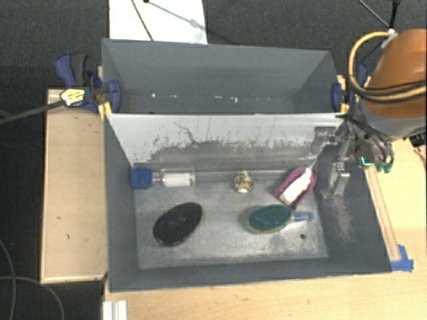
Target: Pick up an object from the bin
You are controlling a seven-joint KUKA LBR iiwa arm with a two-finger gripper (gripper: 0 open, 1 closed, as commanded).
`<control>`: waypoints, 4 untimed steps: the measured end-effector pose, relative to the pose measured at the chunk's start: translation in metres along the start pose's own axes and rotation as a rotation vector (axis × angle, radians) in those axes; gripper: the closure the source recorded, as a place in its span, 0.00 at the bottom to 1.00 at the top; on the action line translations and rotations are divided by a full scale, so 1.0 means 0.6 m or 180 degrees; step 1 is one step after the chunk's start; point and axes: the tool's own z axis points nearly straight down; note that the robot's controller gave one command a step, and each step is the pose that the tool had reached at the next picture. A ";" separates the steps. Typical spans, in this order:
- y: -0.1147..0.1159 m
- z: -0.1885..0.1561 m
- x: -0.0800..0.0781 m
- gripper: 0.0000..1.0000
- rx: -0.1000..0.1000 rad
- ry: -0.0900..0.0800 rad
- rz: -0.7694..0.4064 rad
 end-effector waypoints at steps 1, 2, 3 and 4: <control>0.029 0.167 0.016 0.00 -0.0003 -0.0004 -0.0942; 0.108 0.282 0.004 0.00 0.0016 0.0040 -0.1117; 0.104 0.274 0.000 1.00 0.0020 0.0003 -0.1103; 0.081 -0.103 0.013 1.00 0.0012 -0.0055 -0.0874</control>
Offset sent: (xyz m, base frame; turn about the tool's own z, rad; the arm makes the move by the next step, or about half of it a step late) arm -0.0092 0.0167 -0.0980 -0.2956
